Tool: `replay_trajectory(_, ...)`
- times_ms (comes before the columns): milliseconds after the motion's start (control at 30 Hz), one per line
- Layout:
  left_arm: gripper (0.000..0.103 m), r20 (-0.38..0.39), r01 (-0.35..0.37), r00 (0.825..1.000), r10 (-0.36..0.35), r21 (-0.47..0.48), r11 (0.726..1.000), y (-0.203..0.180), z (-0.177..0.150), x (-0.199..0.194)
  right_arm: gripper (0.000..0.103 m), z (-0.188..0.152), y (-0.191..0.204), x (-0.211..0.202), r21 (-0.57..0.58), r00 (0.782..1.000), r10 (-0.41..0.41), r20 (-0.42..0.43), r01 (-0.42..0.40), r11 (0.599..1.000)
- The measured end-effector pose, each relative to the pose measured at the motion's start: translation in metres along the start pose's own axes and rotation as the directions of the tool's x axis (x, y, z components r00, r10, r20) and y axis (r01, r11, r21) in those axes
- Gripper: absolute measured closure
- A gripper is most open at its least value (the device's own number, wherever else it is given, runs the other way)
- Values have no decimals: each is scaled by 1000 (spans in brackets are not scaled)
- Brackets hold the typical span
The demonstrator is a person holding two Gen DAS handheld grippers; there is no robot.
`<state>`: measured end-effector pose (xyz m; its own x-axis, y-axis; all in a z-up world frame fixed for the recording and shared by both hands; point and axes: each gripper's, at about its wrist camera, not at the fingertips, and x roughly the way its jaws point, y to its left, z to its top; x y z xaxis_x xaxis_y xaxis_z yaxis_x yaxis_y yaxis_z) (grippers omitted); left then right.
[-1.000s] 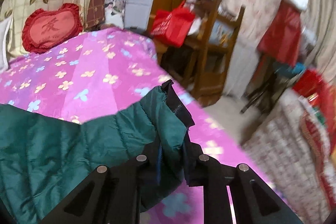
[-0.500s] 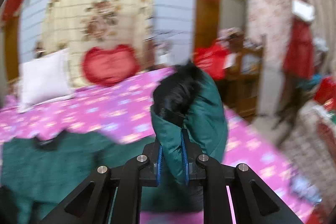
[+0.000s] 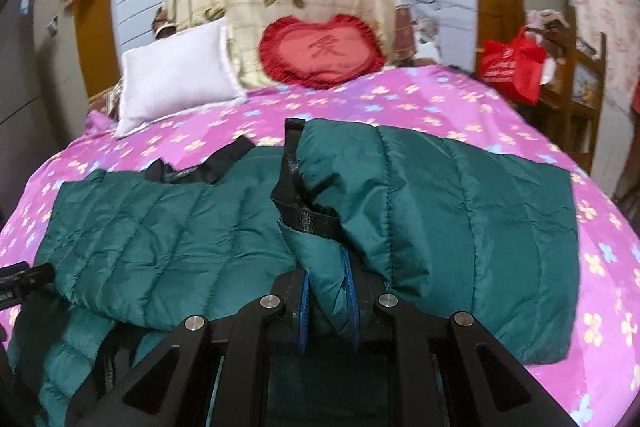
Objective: Fold large clothes
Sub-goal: 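Lay the held side edge over the jacket body and open the right gripper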
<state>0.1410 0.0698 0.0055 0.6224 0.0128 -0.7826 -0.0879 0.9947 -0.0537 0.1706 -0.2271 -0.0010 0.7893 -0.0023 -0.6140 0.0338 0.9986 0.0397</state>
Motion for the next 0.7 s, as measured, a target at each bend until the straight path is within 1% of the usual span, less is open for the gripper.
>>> replay_trajectory(33, 20, 1, 5, 1000, -5, 3, 1000, -1, 0, 0, 88, -4, 3, -3, -10, 1000, 10, -1, -10, 1000)
replay_trajectory(133, 20, 7, 56, 998, -56, -2, 998, -4, -1, -1, 88, -5, 15, -6, -64, 1000, 30, -6, -30, 997)
replay_trajectory(200, 20, 14, 69, 998, -69, 1, 998, -6, -1, -3, 88, -5, 26, -10, -101, 998, 57, -3, -57, 993)
replay_trajectory(233, 20, 14, 73, 997, -73, 6, 997, -8, -1, -3, 88, -6, 32, -10, -114, 996, 83, -14, -84, 990)
replay_trajectory(267, 20, 13, 78, 997, -78, 9, 997, -9, -1, -2, 88, -6, 34, -10, -116, 994, 109, -23, -111, 987)
replay_trajectory(300, 20, 14, 85, 996, -85, 12, 996, -10, -1, -2, 88, -8, 39, -8, -118, 987, 156, -47, -160, 980)
replay_trajectory(467, 20, 23, 120, 992, -121, 26, 992, -15, -1, -1, 88, -20, 60, 2, -151, 964, 239, -115, -255, 955)
replay_trajectory(567, 20, 18, 116, 993, -117, 28, 993, -16, -1, 1, 88, -21, 70, 1, -167, 961, 256, -109, -271, 948)
replay_trajectory(700, 20, 19, 116, 993, -116, 19, 993, -14, -1, 1, 88, -17, 86, 3, -174, 946, 303, -111, -319, 932)
